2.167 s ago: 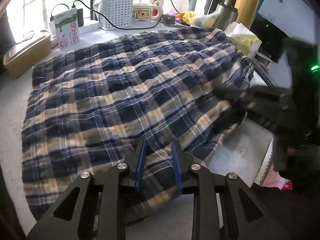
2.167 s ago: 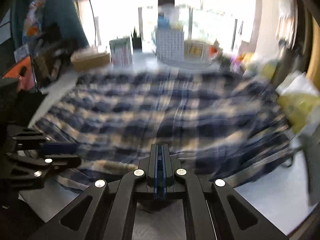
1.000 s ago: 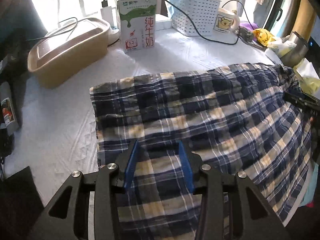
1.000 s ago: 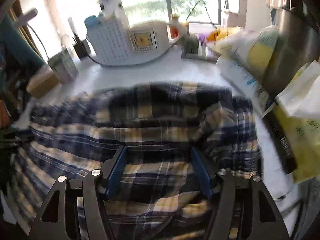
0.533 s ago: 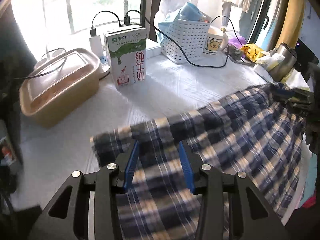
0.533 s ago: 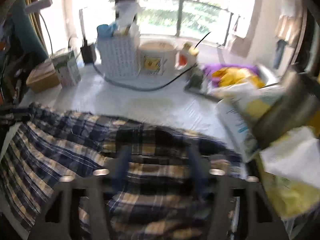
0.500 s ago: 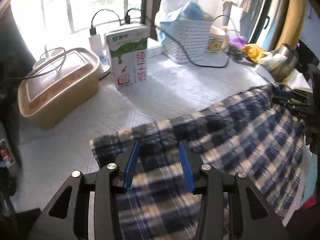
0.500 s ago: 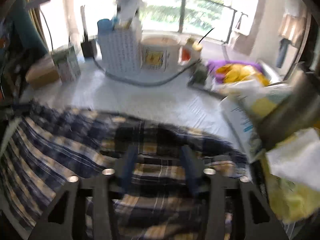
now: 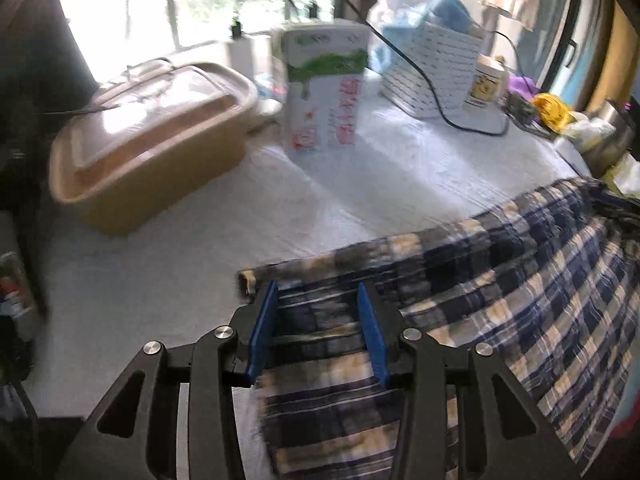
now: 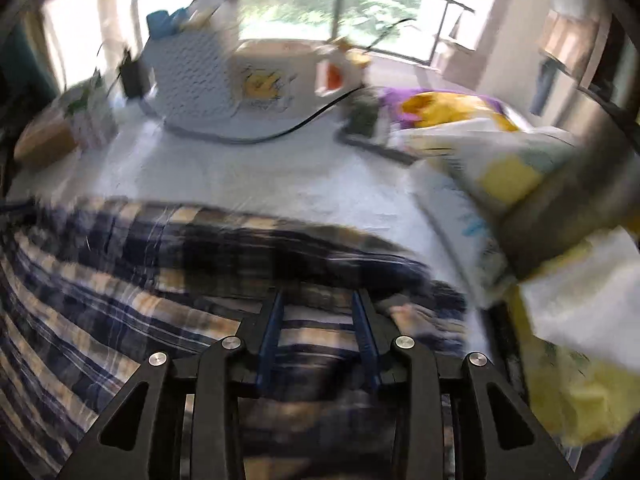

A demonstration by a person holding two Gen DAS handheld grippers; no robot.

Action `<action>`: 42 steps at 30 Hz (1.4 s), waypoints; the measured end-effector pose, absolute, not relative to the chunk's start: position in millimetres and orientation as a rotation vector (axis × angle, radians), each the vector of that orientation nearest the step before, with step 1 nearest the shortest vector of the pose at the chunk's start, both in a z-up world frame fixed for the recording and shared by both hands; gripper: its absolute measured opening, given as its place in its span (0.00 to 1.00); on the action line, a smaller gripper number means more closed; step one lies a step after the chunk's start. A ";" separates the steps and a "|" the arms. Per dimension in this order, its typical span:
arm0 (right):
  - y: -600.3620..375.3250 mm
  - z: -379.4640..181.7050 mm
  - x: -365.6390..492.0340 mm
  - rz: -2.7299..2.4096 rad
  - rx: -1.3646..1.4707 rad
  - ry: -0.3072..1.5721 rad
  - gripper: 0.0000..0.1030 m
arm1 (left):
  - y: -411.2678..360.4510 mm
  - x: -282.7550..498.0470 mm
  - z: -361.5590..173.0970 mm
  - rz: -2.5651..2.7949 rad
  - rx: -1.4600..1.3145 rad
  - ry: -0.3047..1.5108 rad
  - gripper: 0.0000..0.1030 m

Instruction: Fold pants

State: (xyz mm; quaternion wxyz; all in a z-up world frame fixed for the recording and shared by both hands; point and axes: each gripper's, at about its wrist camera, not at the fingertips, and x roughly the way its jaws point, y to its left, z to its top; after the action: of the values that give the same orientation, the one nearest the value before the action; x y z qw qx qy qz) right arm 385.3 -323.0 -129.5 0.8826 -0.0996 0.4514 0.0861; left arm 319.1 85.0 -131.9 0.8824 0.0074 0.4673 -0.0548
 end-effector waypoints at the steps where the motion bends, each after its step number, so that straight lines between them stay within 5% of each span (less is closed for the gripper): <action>1: -328.5 -123.2 381.5 0.164 -0.185 0.920 0.36 | 84.7 313.3 -124.8 -0.117 0.014 0.945 0.40; 10: -339.9 -104.4 321.3 0.172 -0.164 0.851 0.36 | 55.9 263.2 -100.8 -0.253 0.002 0.884 0.40; 17: -343.8 -150.0 306.7 0.188 -0.168 0.900 0.36 | 51.8 259.9 -133.6 -0.186 0.006 1.007 0.40; 27: -378.6 -107.4 267.5 0.158 -0.049 0.824 0.36 | 36.6 215.3 -102.2 -0.266 -0.018 0.916 0.40; 42: -384.7 -139.5 256.2 0.114 -0.153 0.831 0.32 | 9.7 203.4 -139.1 -0.226 0.067 1.018 0.40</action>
State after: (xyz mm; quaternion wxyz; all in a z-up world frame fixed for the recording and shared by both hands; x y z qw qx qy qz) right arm 256.2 -384.7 -139.5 0.9105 -0.0744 0.4030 0.0553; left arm 203.4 9.7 -139.1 0.8666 0.0321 0.4861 -0.1081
